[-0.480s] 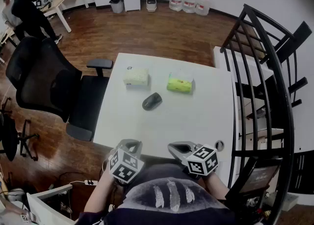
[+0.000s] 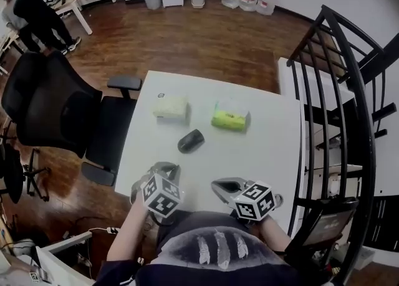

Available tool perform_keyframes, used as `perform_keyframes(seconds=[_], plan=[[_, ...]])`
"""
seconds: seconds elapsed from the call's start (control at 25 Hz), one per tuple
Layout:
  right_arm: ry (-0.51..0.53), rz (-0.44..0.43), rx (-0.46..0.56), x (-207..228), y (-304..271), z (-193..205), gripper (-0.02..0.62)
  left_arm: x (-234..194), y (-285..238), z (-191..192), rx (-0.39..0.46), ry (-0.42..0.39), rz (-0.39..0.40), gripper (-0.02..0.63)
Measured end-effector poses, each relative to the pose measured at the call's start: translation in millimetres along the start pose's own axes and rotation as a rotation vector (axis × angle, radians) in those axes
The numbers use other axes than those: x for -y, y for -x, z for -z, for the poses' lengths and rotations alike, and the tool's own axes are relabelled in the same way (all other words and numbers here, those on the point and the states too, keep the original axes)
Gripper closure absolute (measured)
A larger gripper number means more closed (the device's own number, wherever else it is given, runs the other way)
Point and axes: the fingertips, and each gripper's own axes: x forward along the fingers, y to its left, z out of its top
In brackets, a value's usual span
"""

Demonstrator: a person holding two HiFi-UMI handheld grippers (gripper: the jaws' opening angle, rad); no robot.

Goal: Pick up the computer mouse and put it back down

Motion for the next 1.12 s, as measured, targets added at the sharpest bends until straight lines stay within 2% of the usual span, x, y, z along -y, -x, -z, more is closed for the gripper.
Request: perform_keyframes(seconds=[0.08, 0.12, 0.16, 0.2, 0.28, 0.32, 0.48, 0.64, 0.8, 1.12], plan=[[-0.009, -0.004, -0.008, 3.7, -8.1, -6.3, 0.592, -17.6, -19.6, -10.6, 0.003, -0.019, 0.010, 0.589], [-0.015, -0.003, -0.016, 6.8, -11.4, -8.2, 0.592, -23.6, -30.8, -16.1, 0.001, -0.025, 0.031, 0.552], [-0.022, -0.001, -0.024, 10.4, -14.4, -9.8, 0.592, -28.2, -42.6, -21.1, -0.004, -0.029, 0.058, 0.435], [-0.029, 0.000, -0.031, 14.1, -17.2, -11.2, 0.592, -32.2, -54.7, -25.0, -0.011, -0.030, 0.084, 0.370], [-0.046, 0.004, -0.041, 21.4, -22.5, -13.4, 0.592, -39.4, -80.6, -27.9, -0.037, -0.034, 0.129, 0.250], [-0.056, 0.007, -0.044, 25.2, -24.8, -14.0, 0.592, -42.1, -94.9, -26.7, -0.058, -0.039, 0.148, 0.236], [-0.101, 0.026, -0.060, 37.9, -28.6, -12.2, 0.592, -45.1, -148.8, -15.9, -0.154, -0.055, 0.215, 0.230], [-0.135, 0.034, -0.067, 49.2, -32.4, -11.5, 0.592, -48.7, -180.2, -10.8, -0.218, -0.072, 0.232, 0.233], [-0.161, 0.042, -0.063, 52.7, -37.3, -9.9, 0.592, -41.6, -191.3, -0.3, -0.266, -0.076, 0.279, 0.256], [-0.176, 0.042, -0.048, 63.8, -32.2, -10.4, 0.592, -39.0, -197.5, -0.1, -0.335, -0.093, 0.264, 0.281]])
